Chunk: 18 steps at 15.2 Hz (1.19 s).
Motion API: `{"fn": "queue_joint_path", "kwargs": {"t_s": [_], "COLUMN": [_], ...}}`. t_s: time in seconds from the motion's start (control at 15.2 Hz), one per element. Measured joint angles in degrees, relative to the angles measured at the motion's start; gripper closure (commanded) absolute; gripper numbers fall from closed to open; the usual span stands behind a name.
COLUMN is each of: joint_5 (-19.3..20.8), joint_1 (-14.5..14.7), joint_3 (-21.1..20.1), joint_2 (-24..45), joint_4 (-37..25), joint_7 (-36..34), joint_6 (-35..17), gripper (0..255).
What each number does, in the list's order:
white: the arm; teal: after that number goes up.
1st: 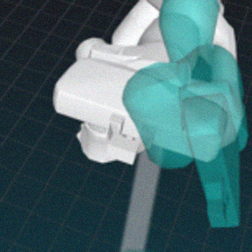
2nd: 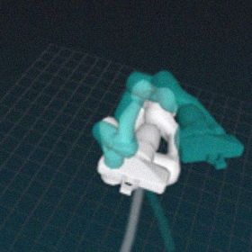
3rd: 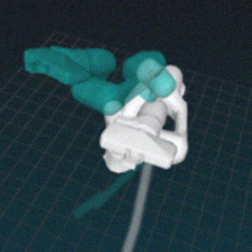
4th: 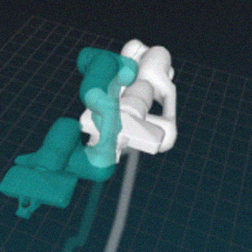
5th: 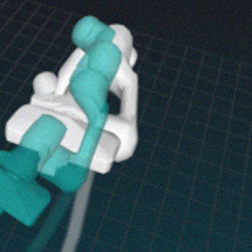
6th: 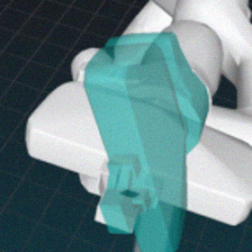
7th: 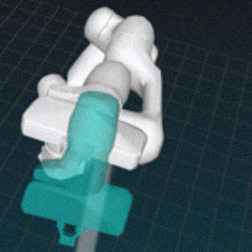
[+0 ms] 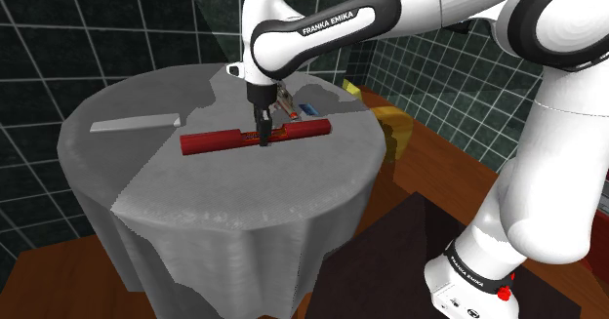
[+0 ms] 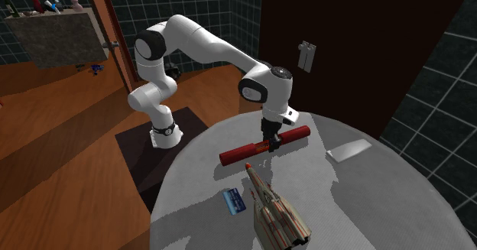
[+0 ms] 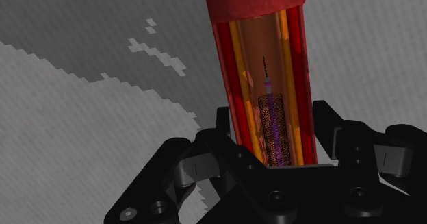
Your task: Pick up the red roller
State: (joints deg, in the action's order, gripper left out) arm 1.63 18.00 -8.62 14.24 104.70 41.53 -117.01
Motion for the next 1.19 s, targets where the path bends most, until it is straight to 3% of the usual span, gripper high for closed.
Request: {"fn": "queue_joint_path", "kwargs": {"t_s": [0.26,1.19], "joint_5": [-0.1,-0.6], "joint_1": [0.0,-0.1], "joint_3": [0.0,-0.1], "joint_2": [-0.2,-2.9], "joint_4": [-0.4,-7.3], "joint_7": [0.0,0.2], "joint_6": [0.7,10.3], "gripper": [255,255]}}
